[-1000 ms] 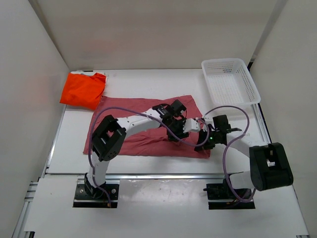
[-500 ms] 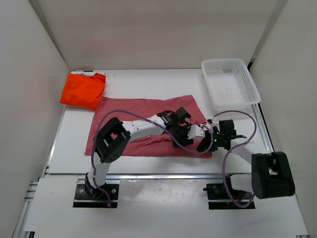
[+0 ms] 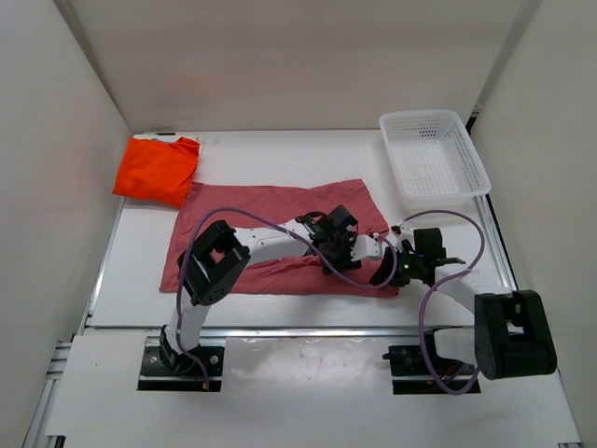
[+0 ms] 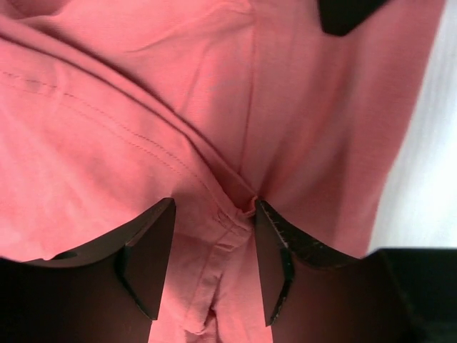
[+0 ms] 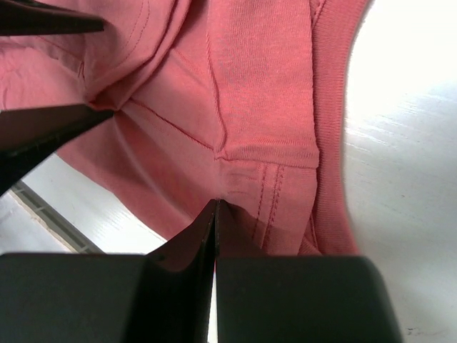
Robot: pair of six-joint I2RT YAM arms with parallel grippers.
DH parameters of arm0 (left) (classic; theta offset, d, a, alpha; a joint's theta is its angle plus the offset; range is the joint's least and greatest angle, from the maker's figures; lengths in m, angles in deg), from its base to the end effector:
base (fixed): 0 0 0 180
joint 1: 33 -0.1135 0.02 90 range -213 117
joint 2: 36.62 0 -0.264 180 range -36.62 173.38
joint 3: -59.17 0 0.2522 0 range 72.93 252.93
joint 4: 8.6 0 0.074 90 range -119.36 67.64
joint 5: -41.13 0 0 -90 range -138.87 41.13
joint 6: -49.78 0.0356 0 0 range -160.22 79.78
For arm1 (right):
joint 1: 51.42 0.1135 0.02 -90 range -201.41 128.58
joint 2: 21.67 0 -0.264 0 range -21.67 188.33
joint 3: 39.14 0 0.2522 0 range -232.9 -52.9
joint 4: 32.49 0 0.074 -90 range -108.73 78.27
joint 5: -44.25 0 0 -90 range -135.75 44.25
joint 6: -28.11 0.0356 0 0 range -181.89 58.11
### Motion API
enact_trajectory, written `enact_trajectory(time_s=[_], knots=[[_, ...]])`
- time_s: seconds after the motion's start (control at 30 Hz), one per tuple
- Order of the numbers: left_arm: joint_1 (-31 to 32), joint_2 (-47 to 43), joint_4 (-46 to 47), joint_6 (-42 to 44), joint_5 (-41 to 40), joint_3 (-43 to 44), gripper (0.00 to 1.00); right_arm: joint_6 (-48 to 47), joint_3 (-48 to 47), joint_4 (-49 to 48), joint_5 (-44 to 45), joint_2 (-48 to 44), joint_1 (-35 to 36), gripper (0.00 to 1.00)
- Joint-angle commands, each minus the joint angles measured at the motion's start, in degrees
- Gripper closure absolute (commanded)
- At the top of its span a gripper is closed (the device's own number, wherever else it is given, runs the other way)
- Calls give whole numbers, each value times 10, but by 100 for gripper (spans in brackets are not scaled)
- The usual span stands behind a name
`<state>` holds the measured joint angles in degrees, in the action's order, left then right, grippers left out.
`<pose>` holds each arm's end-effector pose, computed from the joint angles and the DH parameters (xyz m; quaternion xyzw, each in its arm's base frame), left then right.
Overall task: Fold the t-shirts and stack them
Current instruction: Fold the flattened tshirt in 1/3 of the way
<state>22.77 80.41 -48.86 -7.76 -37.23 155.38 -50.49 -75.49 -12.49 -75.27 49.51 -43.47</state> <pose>0.2350 -0.3582 0.1637 0.6888 0.6740 -0.1464 0.2235 0.1980 0.0454 0.1335 -0.0492 0.9237 0.2885 0.2472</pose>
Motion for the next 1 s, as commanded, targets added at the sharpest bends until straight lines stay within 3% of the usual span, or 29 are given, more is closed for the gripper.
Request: enact_trajectory(time_s=[0.0,0.17,0.23,0.3,0.4,0.67,0.77,0.87,0.97], knots=[[-4,2,22,-6,-11,9,42,-8,14,7,1,-8,1,99],[0,8,11,-3,6,10,54,-6,15,6,2,-4,1,100],[-2,8,8,-3,10,11,66,-4,15,4,-4,-6,2,100],[-1,10,11,-9,7,13,86,-8,17,4,-3,-7,1,100],[-14,9,18,-35,-10,23,100,-7,16,8,0,-7,1,100],[-76,7,37,-101,-81,56,100,-4,19,7,1,-7,3,100],[-80,8,40,-101,-115,52,95,-7,18,13,-4,-8,4,100],[-87,4,46,-109,-151,34,87,-8,16,11,-5,-9,-1,100],[-92,-5,51,-123,-179,23,65,-15,15,20,-7,-3,0,100]])
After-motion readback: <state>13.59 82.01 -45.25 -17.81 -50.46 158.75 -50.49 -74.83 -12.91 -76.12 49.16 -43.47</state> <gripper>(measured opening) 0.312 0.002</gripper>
